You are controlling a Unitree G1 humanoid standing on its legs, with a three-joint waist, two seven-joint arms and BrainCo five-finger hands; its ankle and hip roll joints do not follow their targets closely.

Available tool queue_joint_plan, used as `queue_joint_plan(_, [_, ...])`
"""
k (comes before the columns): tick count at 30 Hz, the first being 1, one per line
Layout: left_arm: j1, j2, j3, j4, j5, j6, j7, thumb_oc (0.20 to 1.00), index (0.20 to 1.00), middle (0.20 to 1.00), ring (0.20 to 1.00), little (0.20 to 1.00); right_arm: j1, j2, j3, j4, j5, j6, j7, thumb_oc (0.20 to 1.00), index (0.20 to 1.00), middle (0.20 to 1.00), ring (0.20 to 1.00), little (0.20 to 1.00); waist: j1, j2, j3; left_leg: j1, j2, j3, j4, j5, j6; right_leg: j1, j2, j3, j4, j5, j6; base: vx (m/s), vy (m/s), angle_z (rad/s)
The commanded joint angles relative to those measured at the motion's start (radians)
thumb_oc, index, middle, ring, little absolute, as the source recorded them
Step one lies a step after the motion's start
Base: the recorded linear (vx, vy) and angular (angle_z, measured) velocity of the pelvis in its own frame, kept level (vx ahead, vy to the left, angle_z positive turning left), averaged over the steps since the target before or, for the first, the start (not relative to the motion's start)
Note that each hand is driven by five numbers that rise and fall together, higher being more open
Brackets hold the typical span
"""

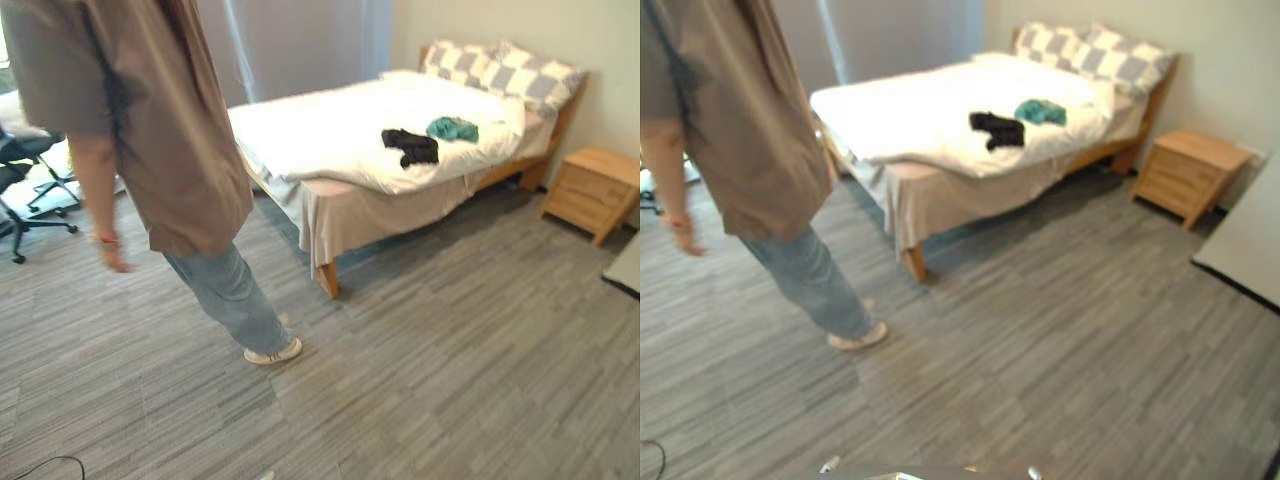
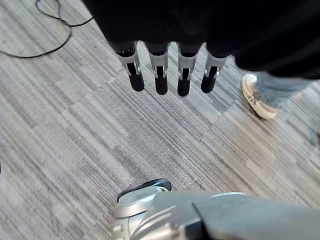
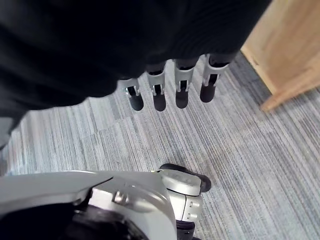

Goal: Tidy up the quilt and then pick up the clothes from the bed and put them into the laundry hamper.

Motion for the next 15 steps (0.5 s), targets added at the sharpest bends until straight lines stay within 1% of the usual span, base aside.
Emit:
queue_joint_plan(1, [-0.091, -0.022, 0.001, 0.015, 0.023, -0.041, 0.025, 1.0, 1.0, 1.0, 1.0, 1.0, -0.103, 0.048, 0.029, 0.015, -0.028, -0.031, -0.018, 1.0, 1.0, 1.0, 1.0, 1.0, -0.009, -0.04, 0.083, 0.095, 0.014, 0.02, -0.123, -0.029, -0.047, 0.197, -0.077, 0.0, -0.304, 0.046, 0.144, 0.0, 0.0, 0.0])
queue_joint_plan(4, [-0.096, -0.029, -0.032, 0.03, 0.061, -0.032, 0.013, 1.0, 1.0, 1.0, 1.0, 1.0, -0.117, 0.046, 0.03, 0.016, -0.029, -0.027, -0.013, 1.0, 1.0, 1.0, 1.0, 1.0, -0.015, -0.042, 0.095, 0.092, 0.013, 0.021, -0.123, -0.03, -0.043, 0.188, -0.075, 0.011, -0.304, 0.05, 0.144, 0.01, 0.027, -0.02])
queue_joint_plan(7, [-0.1, -0.026, -0.034, 0.026, 0.06, -0.03, 0.013, 1.0, 1.0, 1.0, 1.0, 1.0, -0.126, 0.045, 0.031, 0.013, -0.029, -0.022, -0.009, 1.0, 1.0, 1.0, 1.0, 1.0, -0.015, -0.045, 0.106, 0.083, 0.011, 0.025, -0.123, -0.031, -0.039, 0.178, -0.076, 0.02, -0.303, 0.054, 0.146, 0.03, 0.052, -0.07])
queue_joint_plan(9, [-0.109, -0.016, -0.041, 0.006, 0.071, -0.035, 0.025, 1.0, 1.0, 1.0, 1.0, 1.0, -0.132, 0.043, 0.035, 0.01, -0.032, -0.019, -0.01, 1.0, 1.0, 1.0, 1.0, 1.0, -0.013, -0.047, 0.114, 0.076, 0.01, 0.023, -0.123, -0.031, -0.036, 0.169, -0.078, 0.021, -0.3, 0.056, 0.146, 0.03, 0.048, -0.01])
queue_joint_plan(11, [-0.125, -0.009, -0.077, -0.007, 0.115, -0.041, 0.042, 1.0, 1.0, 1.0, 1.0, 1.0, -0.148, 0.042, 0.036, 0.006, -0.035, -0.02, -0.017, 1.0, 1.0, 1.0, 1.0, 1.0, -0.01, -0.052, 0.123, 0.066, 0.009, 0.026, -0.123, -0.031, -0.033, 0.154, -0.08, 0.02, -0.292, 0.055, 0.151, 0.01, 0.036, -0.02])
queue_joint_plan(12, [-0.131, -0.006, -0.084, -0.009, 0.124, -0.04, 0.044, 1.0, 1.0, 1.0, 1.0, 1.0, -0.157, 0.042, 0.035, 0.007, -0.031, -0.02, -0.02, 1.0, 1.0, 1.0, 1.0, 1.0, -0.008, -0.055, 0.127, 0.06, 0.01, 0.026, -0.123, -0.032, -0.03, 0.138, -0.078, 0.022, -0.272, 0.05, 0.153, 0.0, 0.032, -0.03])
queue_joint_plan(13, [-0.137, -0.001, -0.083, -0.012, 0.118, -0.037, 0.045, 1.0, 1.0, 1.0, 1.0, 1.0, -0.162, 0.042, 0.031, 0.009, -0.023, -0.019, -0.02, 1.0, 1.0, 1.0, 1.0, 1.0, -0.006, -0.056, 0.134, 0.055, 0.011, 0.025, -0.123, -0.031, -0.026, 0.105, -0.073, 0.023, -0.221, 0.042, 0.153, -0.03, 0.041, -0.04])
queue_joint_plan(14, [-0.143, 0.012, -0.057, -0.02, 0.091, -0.034, 0.041, 1.0, 1.0, 1.0, 1.0, 1.0, -0.174, 0.035, -0.001, 0.002, 0.015, -0.018, -0.021, 1.0, 1.0, 1.0, 1.0, 1.0, -0.004, -0.054, 0.153, 0.054, 0.017, 0.025, -0.123, -0.036, -0.014, 0.032, -0.054, 0.025, -0.087, 0.029, 0.169, -0.03, 0.034, -0.08])
queue_joint_plan(15, [-0.143, 0.012, -0.057, -0.02, 0.091, -0.034, 0.041, 1.0, 1.0, 1.0, 1.0, 1.0, -0.174, 0.035, -0.001, 0.002, 0.015, -0.018, -0.021, 1.0, 1.0, 1.0, 1.0, 1.0, -0.003, -0.054, 0.152, 0.052, 0.016, 0.025, -0.123, -0.036, -0.014, 0.029, -0.054, 0.026, -0.083, 0.027, 0.169, -0.01, 0.04, -0.11])
